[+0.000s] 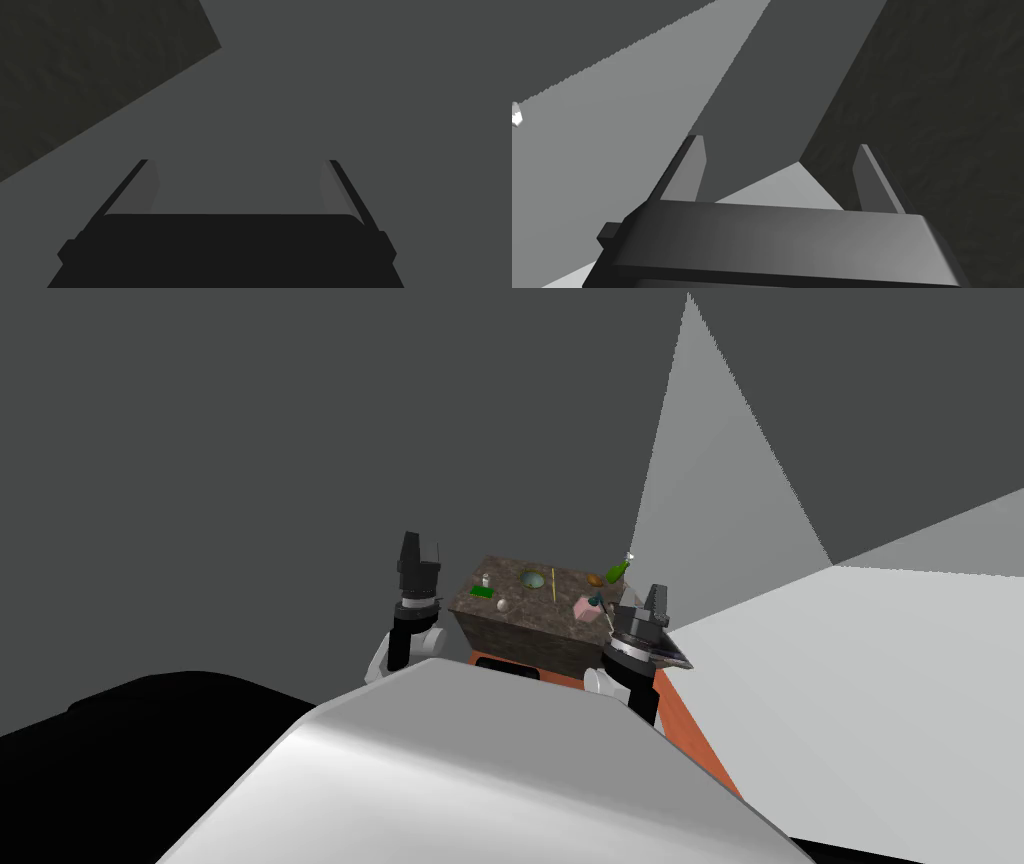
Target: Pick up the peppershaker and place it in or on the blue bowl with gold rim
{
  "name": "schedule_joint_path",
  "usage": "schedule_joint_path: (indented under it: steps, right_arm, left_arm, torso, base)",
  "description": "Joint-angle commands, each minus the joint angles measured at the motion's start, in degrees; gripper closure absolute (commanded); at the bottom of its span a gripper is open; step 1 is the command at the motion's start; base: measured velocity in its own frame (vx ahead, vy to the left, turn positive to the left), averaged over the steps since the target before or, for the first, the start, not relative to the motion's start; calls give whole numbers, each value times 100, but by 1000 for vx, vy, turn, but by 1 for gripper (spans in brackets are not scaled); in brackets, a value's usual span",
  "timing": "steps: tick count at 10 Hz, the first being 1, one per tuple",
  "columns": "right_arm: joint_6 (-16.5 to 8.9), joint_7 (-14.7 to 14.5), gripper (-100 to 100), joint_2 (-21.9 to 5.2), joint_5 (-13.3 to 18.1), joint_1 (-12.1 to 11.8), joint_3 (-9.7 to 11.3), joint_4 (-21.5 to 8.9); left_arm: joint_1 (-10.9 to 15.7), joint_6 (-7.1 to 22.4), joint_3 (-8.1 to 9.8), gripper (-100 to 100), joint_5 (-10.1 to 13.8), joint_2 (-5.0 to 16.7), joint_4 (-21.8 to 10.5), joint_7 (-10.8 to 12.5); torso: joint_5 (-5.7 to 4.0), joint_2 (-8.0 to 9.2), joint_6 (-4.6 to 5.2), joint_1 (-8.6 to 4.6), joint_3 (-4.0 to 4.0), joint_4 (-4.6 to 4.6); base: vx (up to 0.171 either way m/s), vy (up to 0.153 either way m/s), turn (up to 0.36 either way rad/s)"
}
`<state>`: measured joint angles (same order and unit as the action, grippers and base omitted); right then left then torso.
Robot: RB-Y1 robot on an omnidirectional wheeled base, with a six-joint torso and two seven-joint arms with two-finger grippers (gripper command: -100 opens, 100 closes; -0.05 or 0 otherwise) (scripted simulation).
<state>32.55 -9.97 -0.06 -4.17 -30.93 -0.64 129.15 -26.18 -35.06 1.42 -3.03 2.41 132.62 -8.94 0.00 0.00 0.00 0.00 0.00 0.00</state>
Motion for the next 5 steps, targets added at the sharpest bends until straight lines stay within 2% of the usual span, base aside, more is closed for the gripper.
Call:
schedule_joint_path:
  steps: [1,2,5]
  right_arm:
    - [0,0,0,0,0,0,0,0]
    - [0,0,0,0,0,1,0,0]
    - [0,0,0,1,0,2,1,0]
  left_arm:
    - [47,82,40,-100,-72,171,-106,-15]
    - [116,196,91,-100,-172,344,-256,-35]
    - [261,425,178,-100,-375,645,-574,-74]
  torso:
    - [0,0,0,0,0,0]
    - [0,11,1,-3,6,2]
    - [-4,62,1,-18,36,14]
  base:
    - [-40,-13,-24]
    - [-139,-20,-52]
    - [-162,-45,-49]
